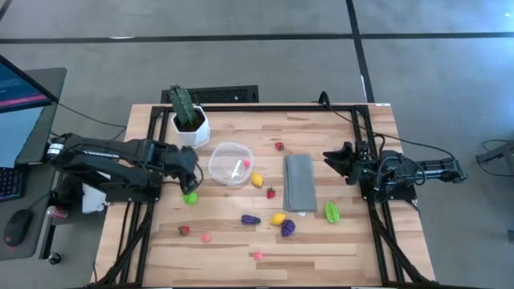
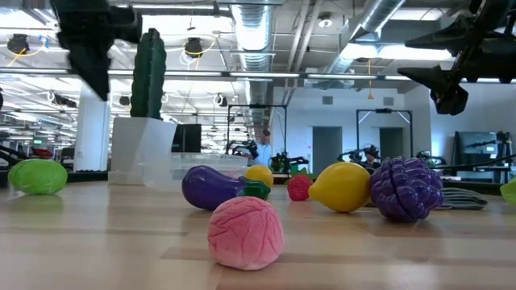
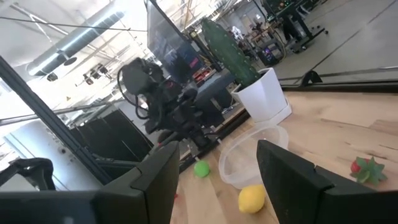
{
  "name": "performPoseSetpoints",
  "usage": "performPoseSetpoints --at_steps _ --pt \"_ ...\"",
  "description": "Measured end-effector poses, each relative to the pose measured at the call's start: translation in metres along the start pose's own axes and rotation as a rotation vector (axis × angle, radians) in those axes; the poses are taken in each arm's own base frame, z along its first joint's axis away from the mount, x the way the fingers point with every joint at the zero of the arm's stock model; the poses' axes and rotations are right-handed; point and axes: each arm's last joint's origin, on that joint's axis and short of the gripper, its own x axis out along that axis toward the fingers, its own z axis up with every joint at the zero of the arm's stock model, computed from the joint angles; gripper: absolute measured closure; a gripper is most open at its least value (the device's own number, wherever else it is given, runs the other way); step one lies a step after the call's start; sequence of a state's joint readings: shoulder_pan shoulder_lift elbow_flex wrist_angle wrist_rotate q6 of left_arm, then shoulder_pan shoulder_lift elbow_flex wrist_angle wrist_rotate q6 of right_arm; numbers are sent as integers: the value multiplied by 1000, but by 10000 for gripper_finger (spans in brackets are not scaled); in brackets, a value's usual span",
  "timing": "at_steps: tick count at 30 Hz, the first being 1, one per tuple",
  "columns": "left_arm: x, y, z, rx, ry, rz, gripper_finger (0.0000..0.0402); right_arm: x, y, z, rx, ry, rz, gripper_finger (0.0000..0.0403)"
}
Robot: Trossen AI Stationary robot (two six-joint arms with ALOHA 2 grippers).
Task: Pick and placing Produce into tupperware
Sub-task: Put the green cabbage into the transparent container
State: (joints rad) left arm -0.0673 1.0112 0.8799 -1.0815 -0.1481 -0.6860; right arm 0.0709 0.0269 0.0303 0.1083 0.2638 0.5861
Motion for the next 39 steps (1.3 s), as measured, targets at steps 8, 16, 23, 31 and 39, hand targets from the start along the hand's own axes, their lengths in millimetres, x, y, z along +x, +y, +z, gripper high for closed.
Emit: performPoseSetpoints --at_steps 8,16,23,31,39 --pt "4 -1 -13 -348 170 58 208 0 -1 -1 -3 9 -6 164" --pt "25 -20 -14 -352 276 103 162 0 -1 -2 -7 18 -12 164" --pt "48 -33 -14 -338 348 184 105 0 -1 -2 -8 22 -14 164" --pt "73 -46 -15 -303 410 230 61 0 -1 -2 -9 22 -14 164" --pt "93 -52 -17 -242 442 240 53 0 -1 -2 -8 22 -14 164"
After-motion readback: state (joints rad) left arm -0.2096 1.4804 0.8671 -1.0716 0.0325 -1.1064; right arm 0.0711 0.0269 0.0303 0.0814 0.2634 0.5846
